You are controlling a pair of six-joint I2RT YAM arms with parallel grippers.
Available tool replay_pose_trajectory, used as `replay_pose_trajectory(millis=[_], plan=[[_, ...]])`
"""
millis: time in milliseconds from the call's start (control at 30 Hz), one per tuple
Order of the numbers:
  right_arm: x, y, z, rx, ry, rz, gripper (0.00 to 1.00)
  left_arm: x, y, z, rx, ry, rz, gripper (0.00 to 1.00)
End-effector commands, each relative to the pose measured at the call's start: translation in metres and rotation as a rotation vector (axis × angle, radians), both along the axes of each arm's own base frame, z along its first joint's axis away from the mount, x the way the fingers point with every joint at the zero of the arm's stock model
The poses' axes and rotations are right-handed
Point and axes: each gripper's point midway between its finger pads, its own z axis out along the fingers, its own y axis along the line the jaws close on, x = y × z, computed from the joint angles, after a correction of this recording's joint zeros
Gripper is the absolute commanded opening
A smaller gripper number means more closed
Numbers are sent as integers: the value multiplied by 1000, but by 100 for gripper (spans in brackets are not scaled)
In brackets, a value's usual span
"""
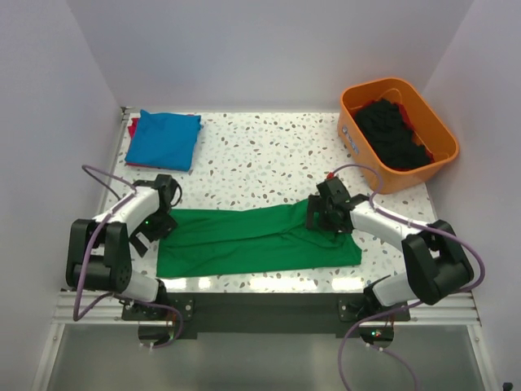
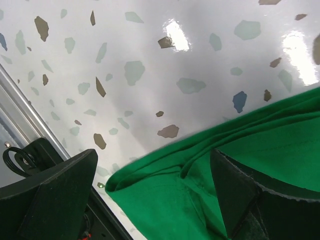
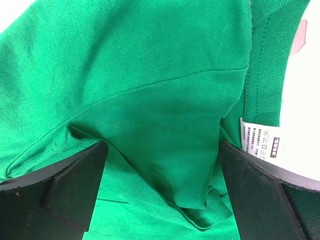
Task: Fold and stack the t-shirts
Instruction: Fold the tshirt
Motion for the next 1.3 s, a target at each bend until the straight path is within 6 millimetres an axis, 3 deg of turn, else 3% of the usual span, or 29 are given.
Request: replay_pose_trajectory(millis=[0, 67, 167, 267, 300, 400, 500, 633, 767, 800, 867, 900, 933, 1000, 1033, 1067, 1100, 1233, 1267], plan=[[4, -4, 11, -4, -41, -10, 99, 15, -3, 20, -24, -74, -12, 100], [7, -3, 18, 7, -63, -7, 99, 28, -8, 39, -45, -158, -29, 100], [9, -1, 31, 28, -95, -6, 99, 54, -31, 70, -118, -322, -114, 100], [8, 2, 45, 61, -122, -1, 99, 77, -75, 88, -217, -453, -265, 100], [8, 3, 47, 71, -127, -5, 99, 79, -101, 88, -289, -464, -338, 100], [2, 8, 51, 114, -125, -1, 99, 84, -145, 75, -414, -445, -483, 100], [-6, 16, 42, 160, -91, 12, 99, 76, -163, 46, -427, -359, -558, 100], [-13, 27, 22, 188, -29, 29, 99, 57, -162, 10, -411, -236, -595, 100], [3, 23, 5, 104, 5, -5, 99, 39, -160, -12, -442, -208, -594, 100], [5, 20, -10, 69, 43, -15, 99, 35, -160, -16, -450, -203, -591, 100], [24, 21, -10, 30, 33, -24, 99, 22, -156, -27, -460, -192, -564, 100], [28, 18, -24, -20, 69, -21, 99, 17, -159, -30, -484, -188, -557, 100], [36, 18, -25, -40, 64, -21, 99, 9, -158, -36, -494, -176, -548, 100], [67, 21, -20, -84, 24, -8, 99, 4, -167, -38, -544, -188, -544, 100], [71, 20, -36, -117, 62, 4, 99, 0, -169, -41, -562, -184, -523, 100], [97, 30, -26, -110, 22, 32, 99, -1, -172, -41, -578, -189, -508, 100], [107, 34, -26, -108, 19, 45, 99, -1, -177, -42, -590, -194, -508, 100], [163, 61, -34, -95, -14, 137, 99, -3, -194, -43, -618, -202, -485, 100], [186, 70, -39, -83, -29, 154, 99, -3, -200, -46, -627, -198, -484, 100]])
